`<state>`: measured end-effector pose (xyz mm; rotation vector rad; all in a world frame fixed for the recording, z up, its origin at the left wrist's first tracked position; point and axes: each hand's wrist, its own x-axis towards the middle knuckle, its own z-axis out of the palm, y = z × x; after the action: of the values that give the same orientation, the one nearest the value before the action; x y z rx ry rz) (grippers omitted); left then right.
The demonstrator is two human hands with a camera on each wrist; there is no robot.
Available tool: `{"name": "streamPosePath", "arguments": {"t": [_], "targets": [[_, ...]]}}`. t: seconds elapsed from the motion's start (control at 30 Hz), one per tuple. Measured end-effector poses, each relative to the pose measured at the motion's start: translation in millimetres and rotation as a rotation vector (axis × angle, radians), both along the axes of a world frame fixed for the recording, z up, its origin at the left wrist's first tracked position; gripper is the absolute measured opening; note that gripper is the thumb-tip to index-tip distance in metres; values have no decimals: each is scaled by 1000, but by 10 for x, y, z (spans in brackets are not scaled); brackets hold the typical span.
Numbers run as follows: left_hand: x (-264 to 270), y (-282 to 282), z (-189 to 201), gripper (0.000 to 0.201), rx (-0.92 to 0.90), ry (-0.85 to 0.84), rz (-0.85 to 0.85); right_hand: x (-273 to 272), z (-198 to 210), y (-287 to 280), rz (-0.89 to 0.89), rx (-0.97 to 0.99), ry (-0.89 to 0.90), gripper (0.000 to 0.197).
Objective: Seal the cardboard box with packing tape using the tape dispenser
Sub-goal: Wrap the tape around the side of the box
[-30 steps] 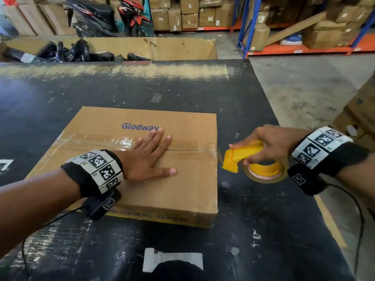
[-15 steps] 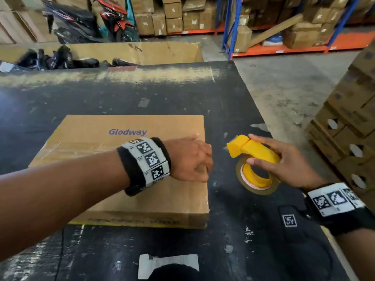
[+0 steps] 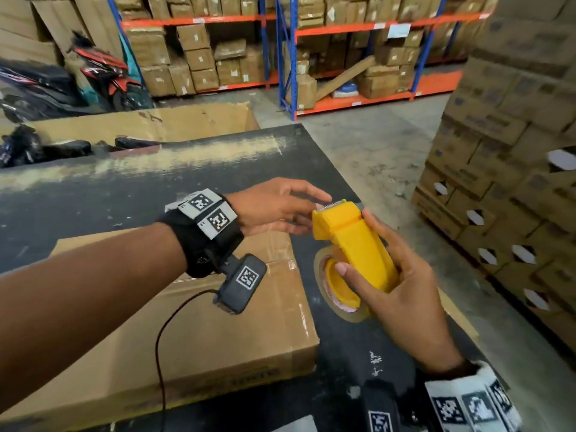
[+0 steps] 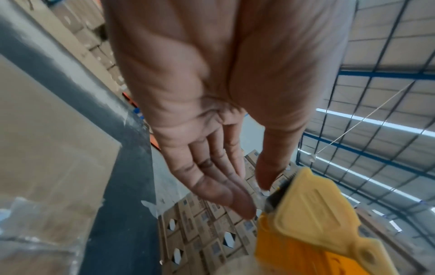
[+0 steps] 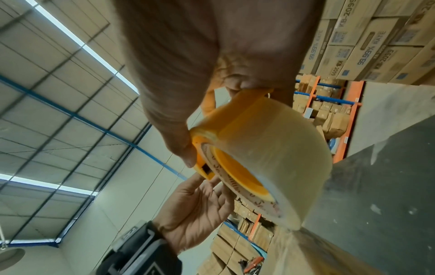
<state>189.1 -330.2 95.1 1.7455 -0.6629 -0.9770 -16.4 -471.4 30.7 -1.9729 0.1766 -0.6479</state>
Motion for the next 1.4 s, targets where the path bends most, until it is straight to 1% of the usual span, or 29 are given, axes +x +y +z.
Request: {"name": "streamPosePath", "arguments": {"t": [0.1, 0.2, 0.3, 0.4, 0.47, 0.57, 0.7, 0.77, 0.9, 0.97, 1.1, 1.17, 1.23, 1.27, 1.33, 1.4], "targets": [[92, 89, 35, 38, -21, -36, -28, 1, 100, 214, -63, -23, 28, 81], [236, 156, 138, 41, -6, -99, -35, 9, 261, 496, -122, -92, 105, 83], [529, 201, 309, 42, 9, -177, -70, -63, 412, 794, -189, -155, 201, 84], [940, 295, 396, 46, 23, -242, 10, -168, 547, 1074, -238, -148, 328, 88], [1125, 332, 317, 45, 68, -280, 40, -165, 564, 1185, -238, -147, 365, 91], [1282, 283, 16, 42, 153, -323, 37, -14, 544, 1286, -214, -195, 439, 93], [1463, 176, -306, 35, 226, -390, 82, 270, 549, 1286, -227, -215, 470, 79], [1541, 142, -406, 31, 286, -410, 71, 400, 531, 1269, -217, -234, 509, 74], [1679, 86, -617, 33, 356, -429, 42, 572, 495, 1239, -207, -244, 562, 69], [1702, 46, -694, 34, 382, -450, 8, 614, 485, 1224, -204, -242, 586, 69], [1679, -27, -763, 41, 485, -559, -136, 645, 471, 1206, -191, -236, 618, 67], [1629, -53, -747, 43, 543, -683, -220, 643, 458, 1212, -191, -239, 634, 67], [1568, -56, -682, 44, 583, -874, -265, 639, 447, 1217, -197, -241, 635, 66], [1533, -48, -632, 43, 570, -921, -270, 635, 434, 1214, -201, -240, 630, 65], [1454, 20, -558, 43, 512, -937, -308, 627, 406, 1207, -207, -238, 615, 64], [1303, 154, -515, 50, 506, -941, -413, 628, 398, 1211, -215, -240, 602, 64]]}}
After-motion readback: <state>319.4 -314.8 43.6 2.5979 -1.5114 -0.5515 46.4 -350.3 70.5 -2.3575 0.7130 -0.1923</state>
